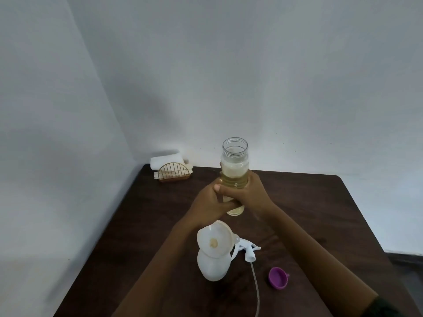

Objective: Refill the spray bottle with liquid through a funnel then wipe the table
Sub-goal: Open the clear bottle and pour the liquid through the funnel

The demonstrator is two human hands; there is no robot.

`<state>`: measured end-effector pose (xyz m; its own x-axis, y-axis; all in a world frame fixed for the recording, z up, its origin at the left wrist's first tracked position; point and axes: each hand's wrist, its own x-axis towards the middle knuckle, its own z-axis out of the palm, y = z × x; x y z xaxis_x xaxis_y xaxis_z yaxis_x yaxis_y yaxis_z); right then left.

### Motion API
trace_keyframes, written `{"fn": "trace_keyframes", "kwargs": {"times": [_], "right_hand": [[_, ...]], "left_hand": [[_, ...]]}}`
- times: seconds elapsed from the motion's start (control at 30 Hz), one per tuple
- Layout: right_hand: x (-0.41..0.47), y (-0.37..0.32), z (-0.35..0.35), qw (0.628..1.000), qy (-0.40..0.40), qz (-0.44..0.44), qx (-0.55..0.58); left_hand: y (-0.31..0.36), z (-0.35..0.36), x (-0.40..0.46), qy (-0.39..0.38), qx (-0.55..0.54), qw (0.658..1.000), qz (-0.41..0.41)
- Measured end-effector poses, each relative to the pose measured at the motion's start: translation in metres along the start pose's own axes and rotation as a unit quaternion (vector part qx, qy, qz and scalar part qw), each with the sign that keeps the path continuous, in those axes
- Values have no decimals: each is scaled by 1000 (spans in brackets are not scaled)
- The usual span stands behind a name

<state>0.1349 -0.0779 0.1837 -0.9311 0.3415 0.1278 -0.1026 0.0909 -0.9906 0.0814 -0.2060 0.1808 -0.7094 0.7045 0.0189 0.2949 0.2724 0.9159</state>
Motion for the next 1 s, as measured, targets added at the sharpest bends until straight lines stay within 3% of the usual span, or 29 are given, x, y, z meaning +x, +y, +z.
{"fn": "trace_keyframes", "kwargs": {"times": [0.13,0.27,0.47,0.7,1.0], "right_hand": [[-8,2,-9,999,-11,-21,-42],[-17,9,-20,996,-4,-20,-86],[-36,32,-33,987,-2,0,-162],[-52,58,-36,970,15,24,-241],[-57,74,-33,960,6,39,-276]], "left_hand": [[-11,-3,-14,-63,-2,998,-21],[-41,-4,-37,44,-16,992,-114],[-74,-2,-71,152,30,976,-154],[-75,6,-83,165,141,962,-168],[-86,15,-81,182,118,963,-163]]}}
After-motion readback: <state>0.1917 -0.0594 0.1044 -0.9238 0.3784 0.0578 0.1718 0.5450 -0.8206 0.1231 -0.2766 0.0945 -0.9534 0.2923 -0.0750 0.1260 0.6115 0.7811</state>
